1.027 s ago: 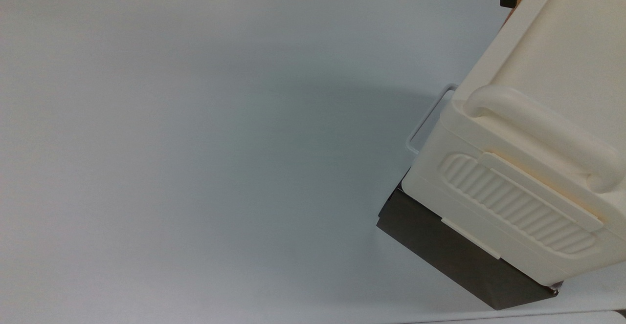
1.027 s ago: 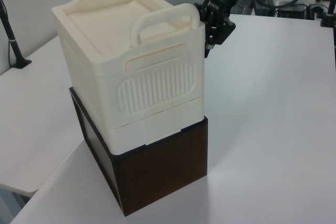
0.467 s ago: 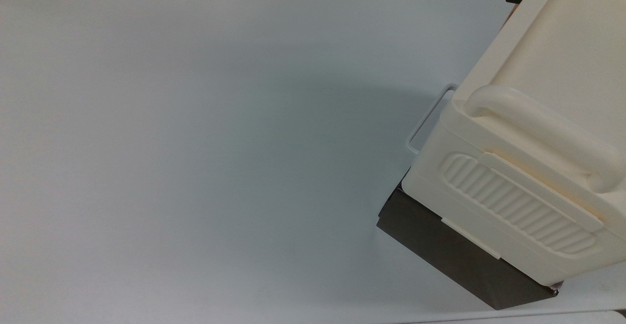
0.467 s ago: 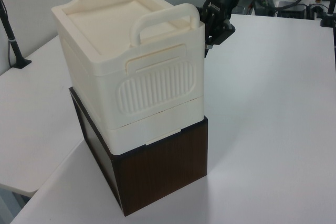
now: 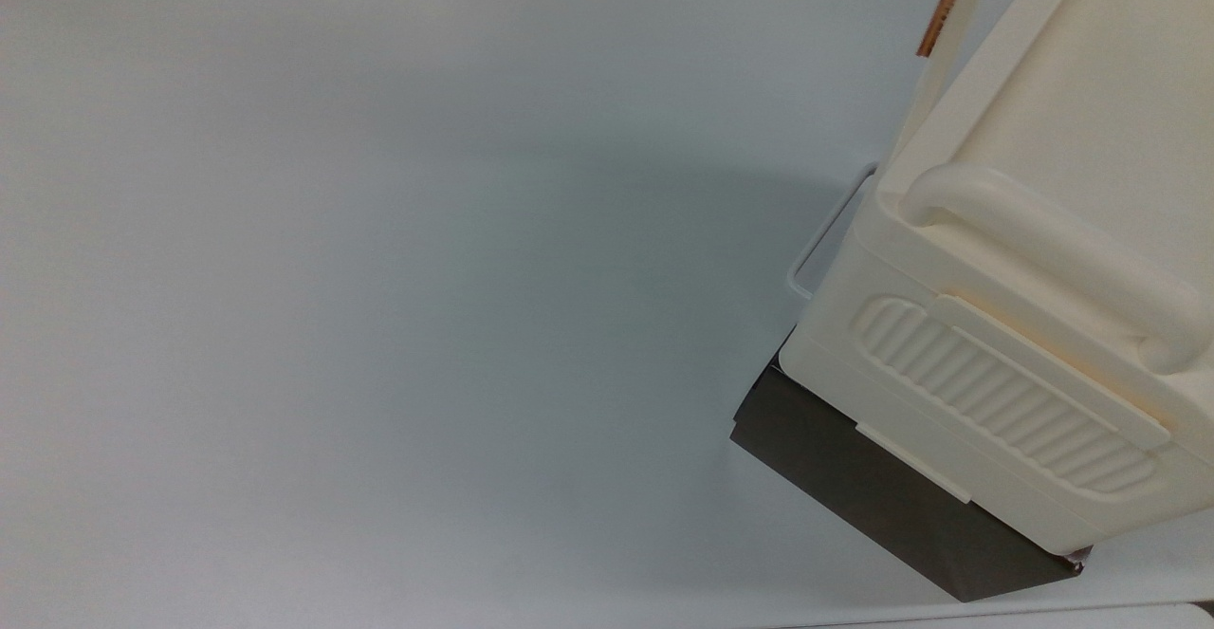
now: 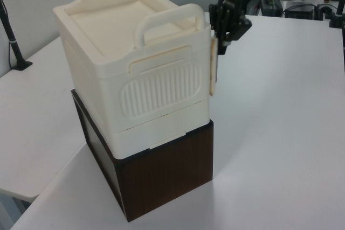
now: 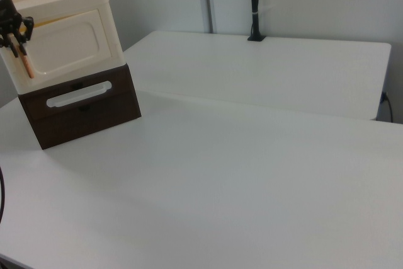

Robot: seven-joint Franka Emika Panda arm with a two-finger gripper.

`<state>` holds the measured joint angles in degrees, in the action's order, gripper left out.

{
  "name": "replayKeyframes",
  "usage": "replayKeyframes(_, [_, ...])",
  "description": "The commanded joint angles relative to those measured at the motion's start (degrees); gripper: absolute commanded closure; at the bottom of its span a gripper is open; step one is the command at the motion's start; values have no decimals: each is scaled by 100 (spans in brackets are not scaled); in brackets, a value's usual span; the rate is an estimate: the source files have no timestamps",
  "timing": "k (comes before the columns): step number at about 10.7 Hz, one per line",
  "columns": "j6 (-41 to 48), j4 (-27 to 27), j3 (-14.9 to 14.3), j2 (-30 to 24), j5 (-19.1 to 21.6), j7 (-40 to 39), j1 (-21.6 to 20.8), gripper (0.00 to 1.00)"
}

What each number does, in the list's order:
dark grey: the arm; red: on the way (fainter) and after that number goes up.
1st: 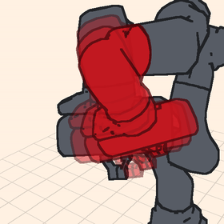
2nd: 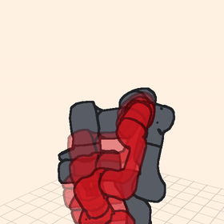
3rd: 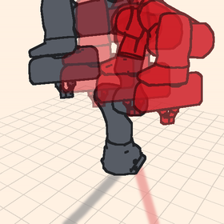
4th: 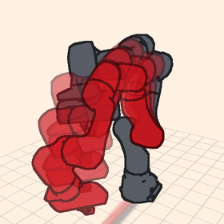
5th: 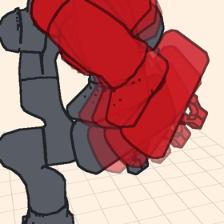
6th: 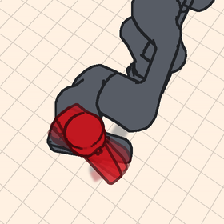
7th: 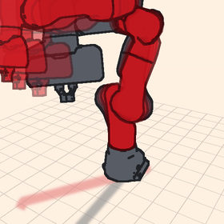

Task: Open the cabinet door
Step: 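Swing the door outward on its hinge, pulling the edge away from the box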

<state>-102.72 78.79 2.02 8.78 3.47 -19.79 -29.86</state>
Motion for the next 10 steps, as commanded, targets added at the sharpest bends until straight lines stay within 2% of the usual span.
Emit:
replayKeyframes(1, [935,172,-61,-323,13,-43,313,41])
replayKeyframes(3, [1427,146,-61,-525,5,-95,672,11])
replayKeyframes(4, [1604,137,-52,-674,-4,-121,796,8])
replayKeyframes(5, [1745,128,-52,-832,-4,-121,945,0])
replayKeyframes(7, [1720,119,-35,-904,57,-34,991,0])
replayKeyframes(10, [1203,-57,202,-825,75,106,676,0])
